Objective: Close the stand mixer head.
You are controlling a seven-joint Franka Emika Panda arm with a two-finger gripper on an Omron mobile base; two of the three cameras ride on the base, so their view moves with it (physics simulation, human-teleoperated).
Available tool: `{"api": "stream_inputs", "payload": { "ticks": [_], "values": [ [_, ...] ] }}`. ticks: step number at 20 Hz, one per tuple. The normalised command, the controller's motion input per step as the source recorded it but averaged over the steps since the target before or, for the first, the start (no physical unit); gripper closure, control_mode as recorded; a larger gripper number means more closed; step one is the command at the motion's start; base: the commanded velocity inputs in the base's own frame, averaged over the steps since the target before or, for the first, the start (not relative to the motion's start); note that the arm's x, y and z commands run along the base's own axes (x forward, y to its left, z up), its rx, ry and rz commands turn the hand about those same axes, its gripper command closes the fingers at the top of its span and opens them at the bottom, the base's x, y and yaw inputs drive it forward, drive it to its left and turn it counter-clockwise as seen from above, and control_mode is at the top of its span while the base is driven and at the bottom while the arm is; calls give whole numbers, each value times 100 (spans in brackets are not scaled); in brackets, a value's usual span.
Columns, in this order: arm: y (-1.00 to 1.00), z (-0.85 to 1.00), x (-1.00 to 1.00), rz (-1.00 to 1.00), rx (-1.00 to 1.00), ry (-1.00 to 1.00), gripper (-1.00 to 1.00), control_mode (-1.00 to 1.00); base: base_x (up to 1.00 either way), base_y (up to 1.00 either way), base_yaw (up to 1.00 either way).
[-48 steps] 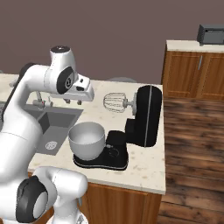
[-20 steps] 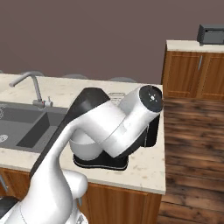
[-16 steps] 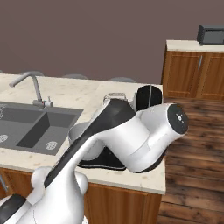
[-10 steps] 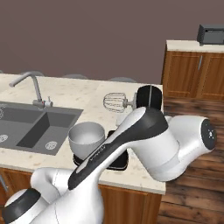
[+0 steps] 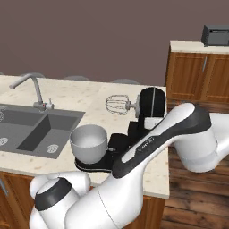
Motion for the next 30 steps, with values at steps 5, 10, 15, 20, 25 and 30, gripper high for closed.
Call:
{"api": "stream_inputs", "payload": {
  "ticks": [5, 10, 15, 20, 25, 30],
  "values": [
    [-27, 0, 69, 10, -4, -27, -100, -100, 0, 0, 0],
    [2, -6, 62, 15, -13, -27, -100, -100, 0, 0, 0],
    [40, -25, 33, 15, -27, -31, -100, -100, 0, 0, 0],
    [98, -46, 0, 32, -29, -7, -100, -100, 0, 0, 0],
    [100, -38, 1, 47, -24, 2, -100, -100, 0, 0, 0],
    [100, -54, 9, 45, -24, 2, -100, -100, 0, 0, 0]
  ]
}}
